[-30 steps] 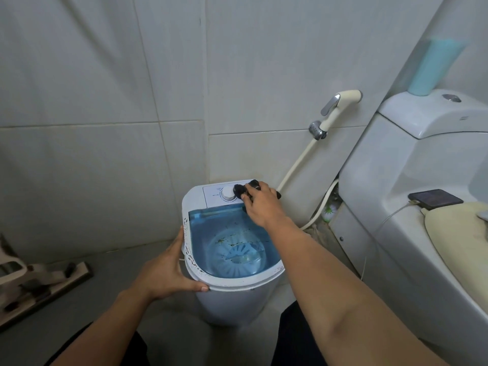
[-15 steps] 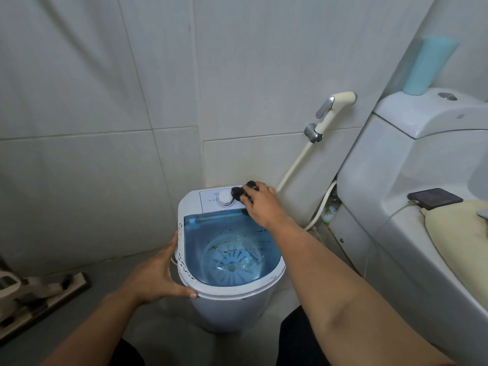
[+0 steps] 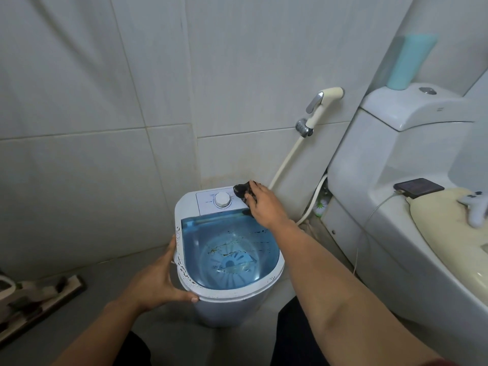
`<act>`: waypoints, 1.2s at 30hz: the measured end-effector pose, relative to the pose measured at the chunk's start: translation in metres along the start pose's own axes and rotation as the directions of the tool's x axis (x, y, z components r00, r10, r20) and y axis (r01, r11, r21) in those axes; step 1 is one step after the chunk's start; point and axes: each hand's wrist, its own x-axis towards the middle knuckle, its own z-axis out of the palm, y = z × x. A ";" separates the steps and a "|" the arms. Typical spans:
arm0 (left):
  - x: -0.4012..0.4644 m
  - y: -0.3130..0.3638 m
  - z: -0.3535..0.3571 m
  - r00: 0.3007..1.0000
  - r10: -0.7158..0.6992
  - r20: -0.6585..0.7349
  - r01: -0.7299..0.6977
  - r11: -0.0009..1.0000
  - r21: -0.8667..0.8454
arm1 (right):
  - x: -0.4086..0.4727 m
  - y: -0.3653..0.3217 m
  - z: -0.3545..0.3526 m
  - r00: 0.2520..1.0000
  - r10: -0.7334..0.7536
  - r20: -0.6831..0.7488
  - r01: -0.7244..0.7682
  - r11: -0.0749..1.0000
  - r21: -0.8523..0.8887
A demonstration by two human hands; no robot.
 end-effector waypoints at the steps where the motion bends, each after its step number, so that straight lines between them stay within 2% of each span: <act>1: 0.000 0.000 0.000 1.000 0.007 0.000 -0.007 1.000 -0.008 | 0.003 -0.003 -0.002 1.000 0.028 -0.002 -0.028 1.000 0.012; 4: -0.001 -0.001 0.001 1.000 0.023 -0.005 -0.023 1.000 -0.011 | 0.010 -0.010 -0.005 0.995 0.101 -0.002 -0.101 0.995 0.014; 9: 0.000 -0.005 0.002 0.999 0.033 -0.020 -0.034 0.999 -0.014 | 0.004 -0.006 -0.003 0.997 0.067 0.030 -0.067 0.998 -0.001; 15: 0.002 -0.008 0.002 0.998 0.065 -0.011 -0.066 0.997 -0.031 | -0.003 -0.004 -0.013 0.996 0.085 -0.006 -0.083 0.987 0.141; 26: 0.007 -0.016 0.004 0.997 0.077 0.004 -0.077 0.995 -0.069 | -0.050 0.010 -0.027 0.968 0.251 -0.010 -0.230 0.899 0.372; 36: 0.009 0.002 -0.008 0.992 0.075 0.097 -0.068 0.995 -0.071 | -0.110 0.005 -0.026 0.914 0.403 -0.034 -0.355 0.839 0.412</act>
